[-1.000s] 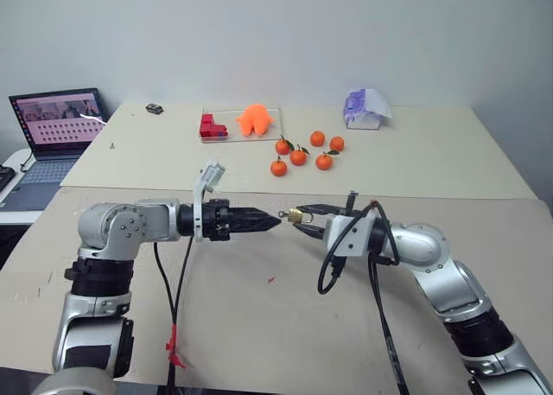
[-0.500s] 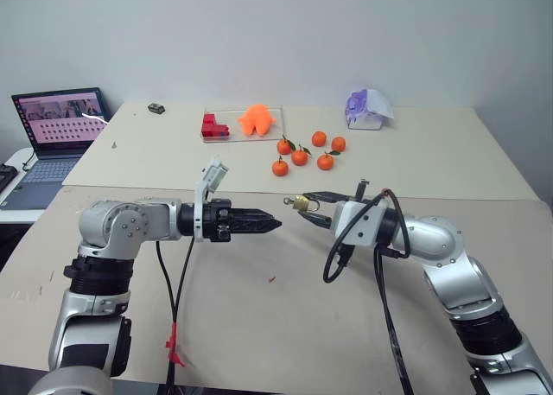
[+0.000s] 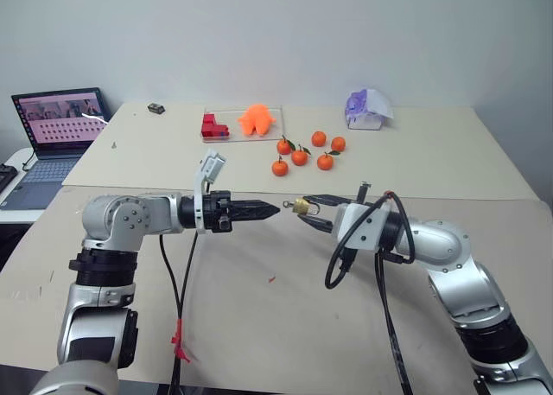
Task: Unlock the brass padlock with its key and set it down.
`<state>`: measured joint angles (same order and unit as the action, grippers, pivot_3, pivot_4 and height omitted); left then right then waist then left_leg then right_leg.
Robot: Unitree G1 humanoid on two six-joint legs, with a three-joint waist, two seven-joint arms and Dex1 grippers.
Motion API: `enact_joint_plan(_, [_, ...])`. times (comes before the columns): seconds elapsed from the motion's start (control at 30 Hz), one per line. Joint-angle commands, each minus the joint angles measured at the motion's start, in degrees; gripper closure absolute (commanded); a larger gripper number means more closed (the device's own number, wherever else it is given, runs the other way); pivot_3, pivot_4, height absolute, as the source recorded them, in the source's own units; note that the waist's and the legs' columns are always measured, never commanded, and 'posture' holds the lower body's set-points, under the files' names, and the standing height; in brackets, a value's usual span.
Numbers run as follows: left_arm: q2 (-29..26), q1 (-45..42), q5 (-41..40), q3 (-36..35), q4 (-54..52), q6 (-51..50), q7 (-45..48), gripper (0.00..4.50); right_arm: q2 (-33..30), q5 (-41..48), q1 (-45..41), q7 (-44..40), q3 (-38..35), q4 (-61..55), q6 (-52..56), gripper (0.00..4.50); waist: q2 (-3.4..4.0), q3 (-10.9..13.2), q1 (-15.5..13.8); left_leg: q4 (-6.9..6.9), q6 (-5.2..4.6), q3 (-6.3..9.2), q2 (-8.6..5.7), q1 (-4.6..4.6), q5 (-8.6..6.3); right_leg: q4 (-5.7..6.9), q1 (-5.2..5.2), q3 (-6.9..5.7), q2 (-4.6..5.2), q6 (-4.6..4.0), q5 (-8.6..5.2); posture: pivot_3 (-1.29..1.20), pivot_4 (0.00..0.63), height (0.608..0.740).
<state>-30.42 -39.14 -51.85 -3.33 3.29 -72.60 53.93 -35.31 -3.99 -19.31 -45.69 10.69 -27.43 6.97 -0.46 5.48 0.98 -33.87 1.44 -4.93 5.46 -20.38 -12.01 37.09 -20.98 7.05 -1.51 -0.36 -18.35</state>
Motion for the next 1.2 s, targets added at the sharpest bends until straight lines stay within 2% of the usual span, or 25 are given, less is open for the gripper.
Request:
enact_joint_plan(0.03, [0.28,-2.13,-0.52,-0.94,0.23,0.83,0.48,2.46,0.03,1.35,-0.33,0.41,-1.28,-3.17,1.11,3.59,-0.01,0.00,0.02,0.00,0.00,0.00,0.00,0.00,0.00,0.00,0.00,0.00,0.00,0.01,0.00,0.00,0.150,0.689])
enact_joint_plan(0.77, [1.10,-3.32,0.25,-0.35,2.00,2.40,0.91,2.46,-0.01,2.13,-0.21,0.39,-1.17,-5.35,3.74,3.59,-0.04,0.03,0.05,0.01,0.00,0.01,-0.01,-0.01,0.00,-0.01,-0.01,0.00,0.00,0.08,-0.04,0.00,0.150,0.689])
enact_joint_plan(0.87, [1.11,-3.23,0.21,-0.28,1.99,2.36,1.00,3.22,0.00,2.28,-0.65,0.30,-1.21,-5.57,4.25,3.59,-0.04,0.03,0.05,0.01,0.00,0.01,-0.01,-0.01,0.00,-0.02,-0.01,0.00,0.00,0.08,-0.05,0.00,0.150,0.689])
enact_joint_plan(0.97, [1.27,-3.20,0.12,-0.27,2.03,2.23,0.99,4.41,0.04,2.49,-1.08,0.26,-1.32,-6.06,4.97,3.59,-0.05,0.03,0.04,0.01,0.00,0.01,-0.01,-0.01,0.00,-0.02,-0.01,0.01,0.00,0.08,-0.05,0.00,0.150,0.689])
enact_joint_plan(1.2, [1.71,-3.26,0.38,0.02,2.06,2.31,1.05,4.47,-0.03,3.08,-1.18,0.43,-1.32,-7.69,6.84,3.59,-0.05,0.04,0.06,0.02,0.00,0.01,-0.01,-0.02,0.00,-0.03,-0.02,0.01,0.00,0.08,-0.05,0.00,0.150,0.689])
